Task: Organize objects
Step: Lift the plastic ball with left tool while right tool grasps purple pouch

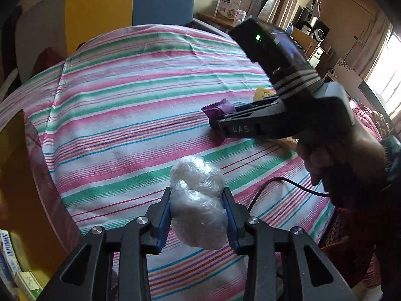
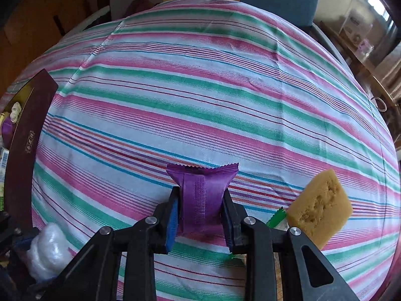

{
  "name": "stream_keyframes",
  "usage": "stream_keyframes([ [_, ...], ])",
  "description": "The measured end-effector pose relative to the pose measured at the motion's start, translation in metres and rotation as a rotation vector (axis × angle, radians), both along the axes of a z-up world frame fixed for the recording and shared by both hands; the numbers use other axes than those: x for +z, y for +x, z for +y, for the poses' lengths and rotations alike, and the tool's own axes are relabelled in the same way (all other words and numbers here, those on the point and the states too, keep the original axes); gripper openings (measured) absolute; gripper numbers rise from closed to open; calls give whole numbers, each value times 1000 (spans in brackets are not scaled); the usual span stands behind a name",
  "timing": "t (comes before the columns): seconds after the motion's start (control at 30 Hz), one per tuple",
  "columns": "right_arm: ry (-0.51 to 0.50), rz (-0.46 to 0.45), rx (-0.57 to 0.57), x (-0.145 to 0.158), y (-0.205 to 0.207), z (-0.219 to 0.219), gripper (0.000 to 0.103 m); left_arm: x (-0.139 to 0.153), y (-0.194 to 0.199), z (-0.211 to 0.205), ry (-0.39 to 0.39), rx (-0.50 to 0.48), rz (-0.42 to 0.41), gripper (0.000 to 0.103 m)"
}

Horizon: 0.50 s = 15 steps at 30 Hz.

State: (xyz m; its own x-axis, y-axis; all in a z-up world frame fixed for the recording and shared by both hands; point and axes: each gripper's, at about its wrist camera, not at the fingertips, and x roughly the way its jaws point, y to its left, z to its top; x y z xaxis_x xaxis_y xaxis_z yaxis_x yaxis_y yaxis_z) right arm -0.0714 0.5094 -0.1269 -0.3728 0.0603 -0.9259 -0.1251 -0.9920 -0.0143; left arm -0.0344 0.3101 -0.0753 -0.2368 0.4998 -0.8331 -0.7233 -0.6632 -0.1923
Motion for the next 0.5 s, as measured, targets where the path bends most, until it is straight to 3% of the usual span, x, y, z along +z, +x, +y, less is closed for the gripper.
stream_keyframes([
  [0.27, -8, 13, -8, -2, 3, -1, 30, 37, 11, -32, 29, 61, 105, 37],
  [0.5, -19, 17, -17, -6, 0, -2, 30, 48, 23, -66, 40, 105, 141, 37],
])
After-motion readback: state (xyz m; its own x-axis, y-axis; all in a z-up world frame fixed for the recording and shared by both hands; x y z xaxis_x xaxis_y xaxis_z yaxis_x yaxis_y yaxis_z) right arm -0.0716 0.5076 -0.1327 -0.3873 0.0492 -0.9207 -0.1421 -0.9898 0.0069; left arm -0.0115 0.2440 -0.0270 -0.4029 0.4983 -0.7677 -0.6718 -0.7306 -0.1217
